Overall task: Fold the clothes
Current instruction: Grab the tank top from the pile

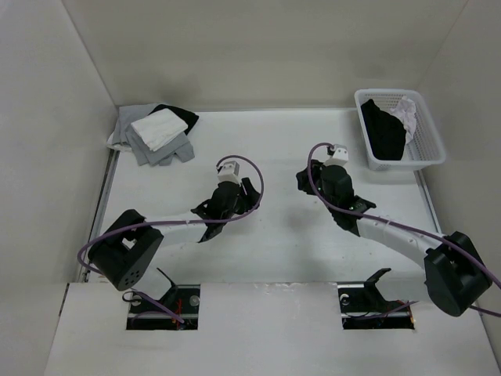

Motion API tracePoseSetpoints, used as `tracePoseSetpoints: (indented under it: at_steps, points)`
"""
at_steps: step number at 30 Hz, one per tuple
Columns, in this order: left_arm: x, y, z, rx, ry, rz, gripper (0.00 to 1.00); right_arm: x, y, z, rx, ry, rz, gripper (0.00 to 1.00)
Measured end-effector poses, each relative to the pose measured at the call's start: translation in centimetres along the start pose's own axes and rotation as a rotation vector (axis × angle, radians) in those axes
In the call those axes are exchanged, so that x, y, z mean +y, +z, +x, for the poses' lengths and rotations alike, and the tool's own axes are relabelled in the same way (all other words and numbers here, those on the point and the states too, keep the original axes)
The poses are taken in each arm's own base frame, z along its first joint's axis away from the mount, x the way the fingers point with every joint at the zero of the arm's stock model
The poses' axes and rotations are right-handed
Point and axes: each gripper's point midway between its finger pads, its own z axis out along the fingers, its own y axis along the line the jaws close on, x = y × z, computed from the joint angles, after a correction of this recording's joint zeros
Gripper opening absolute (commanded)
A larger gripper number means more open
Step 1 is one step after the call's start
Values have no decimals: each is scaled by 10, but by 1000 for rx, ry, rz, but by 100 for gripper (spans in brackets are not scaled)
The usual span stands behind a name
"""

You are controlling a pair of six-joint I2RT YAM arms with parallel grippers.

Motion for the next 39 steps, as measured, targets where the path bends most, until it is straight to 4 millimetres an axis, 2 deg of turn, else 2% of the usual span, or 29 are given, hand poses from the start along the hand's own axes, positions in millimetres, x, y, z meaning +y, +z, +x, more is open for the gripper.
tracePoseSetpoints:
  at_steps: [5, 7, 9, 10, 11, 14, 18, 20, 23, 25, 27, 29, 31, 34, 37, 39]
  points:
    - [2, -5, -2, -10, -7, 7, 52, 7, 2, -11, 4, 1, 3, 41]
    - [2, -5, -3, -12, -7, 10, 52, 9, 4, -18, 7, 2, 14, 35]
    - [1, -5, -2, -10, -3, 13, 52, 10, 10, -31, -3, 9, 27, 18]
    - [-1, -5, -1, -11, -1, 16, 51, 9, 12, -38, -8, 12, 36, 5]
    - [-2, -6, -2, -14, 1, 21, 48, 8, 14, -47, -18, 15, 46, 0]
    - [-6, -7, -1, -26, 10, 43, 36, -4, 20, -84, -70, 46, 92, 0]
    - [-12, -11, 3, -31, 37, 74, 17, -58, 33, -159, -208, 117, 223, 0]
    - [-17, -12, 2, -36, 43, 89, 15, -98, 44, -194, -268, 156, 311, 2]
    - [-21, -12, 2, -41, 47, 104, 19, -162, 69, -223, -307, 202, 444, 11]
    - [-22, -12, 1, -45, 48, 109, 26, -204, 87, -226, -295, 225, 522, 21]
    - [-23, -12, 0, -48, 49, 113, 33, -243, 104, -221, -262, 241, 593, 30]
    - [-23, -12, -2, -54, 47, 117, 39, -278, 117, -209, -219, 252, 652, 40]
    - [-23, -12, -4, -59, 43, 118, 42, -311, 127, -195, -169, 260, 704, 46]
    - [-21, -11, -5, -65, 39, 116, 42, -339, 139, -182, -118, 275, 723, 51]
    - [-20, -11, -5, -66, 38, 115, 42, -353, 153, -177, -85, 289, 702, 53]
    - [-20, -11, -6, -67, 38, 116, 42, -353, 164, -171, -63, 294, 671, 46]
